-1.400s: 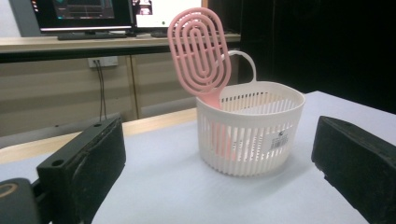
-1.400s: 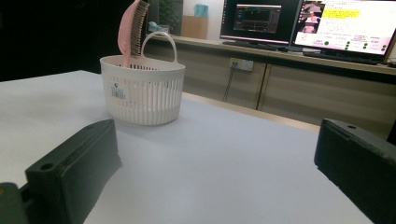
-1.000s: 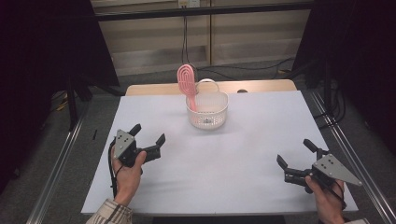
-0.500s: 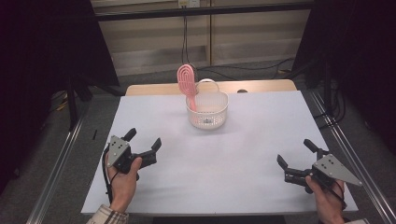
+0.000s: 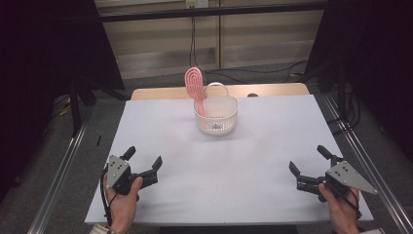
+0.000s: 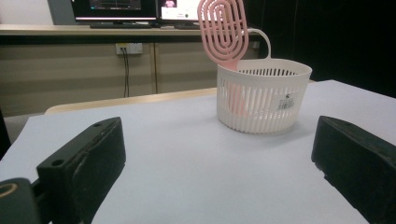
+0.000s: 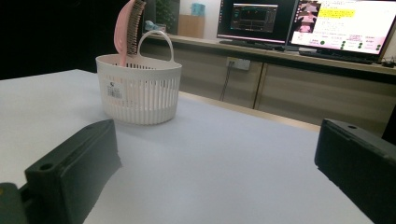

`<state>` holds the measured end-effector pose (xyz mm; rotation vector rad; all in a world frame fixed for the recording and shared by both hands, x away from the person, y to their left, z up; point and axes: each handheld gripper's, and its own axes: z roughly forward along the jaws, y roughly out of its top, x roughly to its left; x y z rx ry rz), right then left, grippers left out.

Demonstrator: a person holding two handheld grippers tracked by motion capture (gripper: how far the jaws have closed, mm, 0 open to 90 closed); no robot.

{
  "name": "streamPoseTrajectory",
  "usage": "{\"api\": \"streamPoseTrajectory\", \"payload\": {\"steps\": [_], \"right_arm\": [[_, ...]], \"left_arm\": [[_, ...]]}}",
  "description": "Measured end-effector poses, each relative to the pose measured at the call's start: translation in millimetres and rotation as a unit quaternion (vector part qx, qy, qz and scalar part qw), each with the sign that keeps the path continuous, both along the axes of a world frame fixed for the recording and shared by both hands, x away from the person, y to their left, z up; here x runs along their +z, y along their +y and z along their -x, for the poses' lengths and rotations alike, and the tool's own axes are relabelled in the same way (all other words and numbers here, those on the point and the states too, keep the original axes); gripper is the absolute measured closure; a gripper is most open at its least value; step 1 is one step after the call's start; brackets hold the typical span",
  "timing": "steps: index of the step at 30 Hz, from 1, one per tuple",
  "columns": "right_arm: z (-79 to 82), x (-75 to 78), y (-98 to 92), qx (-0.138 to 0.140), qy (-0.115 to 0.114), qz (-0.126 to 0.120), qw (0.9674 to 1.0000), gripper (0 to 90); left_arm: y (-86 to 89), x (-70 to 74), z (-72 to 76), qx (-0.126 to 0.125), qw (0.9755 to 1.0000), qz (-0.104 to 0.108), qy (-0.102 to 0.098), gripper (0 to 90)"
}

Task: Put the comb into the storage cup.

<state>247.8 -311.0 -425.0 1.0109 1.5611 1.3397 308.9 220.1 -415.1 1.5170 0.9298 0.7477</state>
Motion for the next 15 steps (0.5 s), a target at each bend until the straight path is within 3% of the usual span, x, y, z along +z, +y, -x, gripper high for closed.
{"api": "streamPoseTrajectory", "payload": {"steps": [5,8,10,12,15], "right_arm": [[0.3,0.1,0.0,0.0,0.0,-0.002,1.0,0.0],[0.5,0.2,0.1,0.001,-0.001,0.0,1.0,0.0],[0.4,0.2,-0.1,0.001,-0.001,-0.001,1.0,0.0],[0.2,0.1,-0.1,0.0,0.0,-0.001,1.0,0.0],[0.4,0.2,0.0,0.001,-0.001,-0.001,1.0,0.0]], "left_arm": [[2.4,-2.1,9.4,0.004,0.9997,-0.02,-0.01,2.9],[3.2,-3.5,13.5,0.007,0.9998,-0.018,-0.01,2.9],[4.5,-5.2,15.0,0.006,0.9999,-0.014,-0.005,2.8],[5.4,-6.2,16.4,0.016,0.9996,-0.025,0.001,2.8],[8.1,-8.0,16.7,0.012,0.9997,-0.013,0.015,2.8]]}}
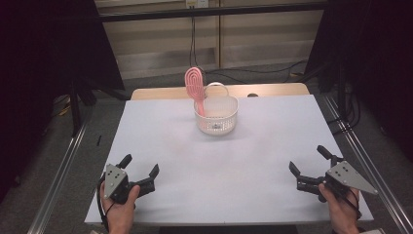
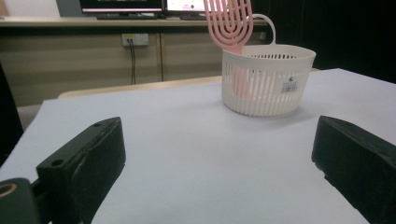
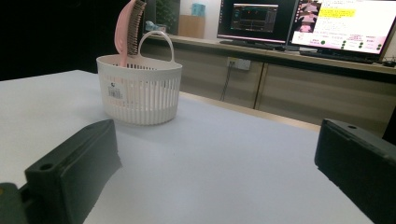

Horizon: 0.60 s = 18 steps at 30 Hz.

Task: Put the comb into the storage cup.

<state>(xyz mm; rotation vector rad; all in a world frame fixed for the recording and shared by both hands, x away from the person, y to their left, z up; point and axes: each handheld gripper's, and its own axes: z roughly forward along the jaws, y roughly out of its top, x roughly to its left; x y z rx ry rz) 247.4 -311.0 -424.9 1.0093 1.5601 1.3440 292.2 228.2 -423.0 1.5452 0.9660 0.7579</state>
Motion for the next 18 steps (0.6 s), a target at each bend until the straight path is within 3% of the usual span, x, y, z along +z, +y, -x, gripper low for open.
{"api": "streamPoseTrajectory", "payload": {"steps": [6,18], "right_arm": [[0.0,0.0,0.1,-0.003,0.002,-0.003,1.0,0.0],[-0.1,-0.1,-0.6,-0.001,0.0,-0.003,1.0,0.0]], "left_arm": [[3.8,-3.5,6.7,0.007,0.9999,-0.013,0.003,2.8],[2.9,-1.7,5.0,-0.013,0.9999,-0.005,-0.004,2.8]]}}
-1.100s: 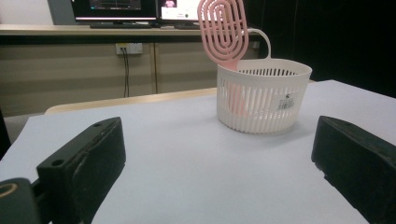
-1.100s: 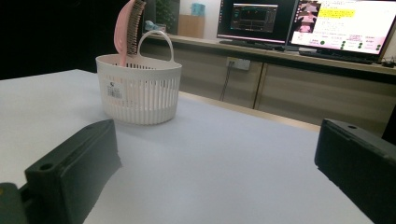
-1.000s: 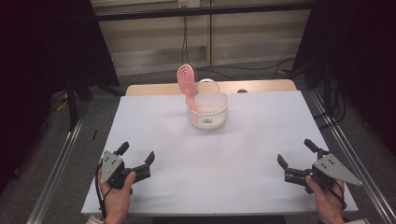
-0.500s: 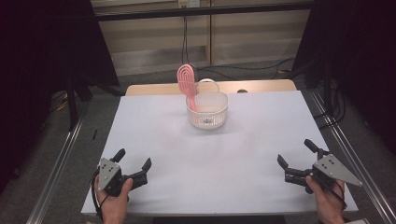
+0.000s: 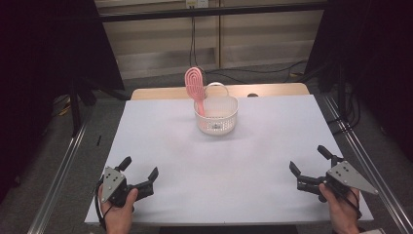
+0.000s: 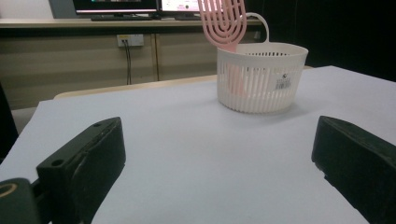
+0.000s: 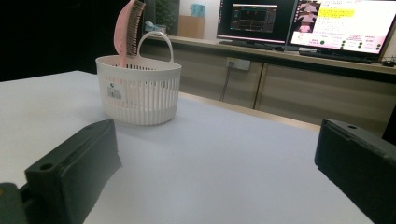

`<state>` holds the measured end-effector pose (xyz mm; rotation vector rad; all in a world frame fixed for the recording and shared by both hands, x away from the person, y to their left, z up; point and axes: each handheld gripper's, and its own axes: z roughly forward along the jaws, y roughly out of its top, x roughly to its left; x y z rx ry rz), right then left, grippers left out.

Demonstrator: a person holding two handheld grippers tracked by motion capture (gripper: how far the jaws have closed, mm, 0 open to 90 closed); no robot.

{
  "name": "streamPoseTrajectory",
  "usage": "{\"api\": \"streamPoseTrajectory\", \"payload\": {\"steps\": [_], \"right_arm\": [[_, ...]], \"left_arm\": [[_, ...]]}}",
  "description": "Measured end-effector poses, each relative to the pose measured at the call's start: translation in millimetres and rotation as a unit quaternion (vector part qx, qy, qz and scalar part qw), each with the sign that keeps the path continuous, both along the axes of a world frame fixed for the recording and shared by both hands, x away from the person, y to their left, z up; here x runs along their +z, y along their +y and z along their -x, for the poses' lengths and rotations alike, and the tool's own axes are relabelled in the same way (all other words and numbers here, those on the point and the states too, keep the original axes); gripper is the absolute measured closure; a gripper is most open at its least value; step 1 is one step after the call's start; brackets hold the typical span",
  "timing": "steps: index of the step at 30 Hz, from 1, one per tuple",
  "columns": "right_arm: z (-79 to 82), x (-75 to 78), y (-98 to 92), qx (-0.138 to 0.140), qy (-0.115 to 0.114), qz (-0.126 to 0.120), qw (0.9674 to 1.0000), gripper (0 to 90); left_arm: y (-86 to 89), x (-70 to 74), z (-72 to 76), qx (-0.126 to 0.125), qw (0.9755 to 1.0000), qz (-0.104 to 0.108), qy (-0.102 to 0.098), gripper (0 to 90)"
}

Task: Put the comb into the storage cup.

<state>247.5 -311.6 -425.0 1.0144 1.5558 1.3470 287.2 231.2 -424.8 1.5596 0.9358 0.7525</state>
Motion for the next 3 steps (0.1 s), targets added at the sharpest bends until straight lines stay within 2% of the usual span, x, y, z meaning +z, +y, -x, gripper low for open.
{"api": "streamPoseTrajectory", "payload": {"steps": [1,3], "right_arm": [[0.0,-0.1,0.0,0.0,0.001,0.002,1.0,0.0],[0.0,0.1,0.1,0.002,-0.001,0.001,1.0,0.0]], "left_arm": [[-0.4,-0.4,0.0,-0.001,1.0,0.001,0.003,2.8],[-1.8,-1.4,0.0,-0.003,0.9999,-0.01,0.004,2.8]]}}
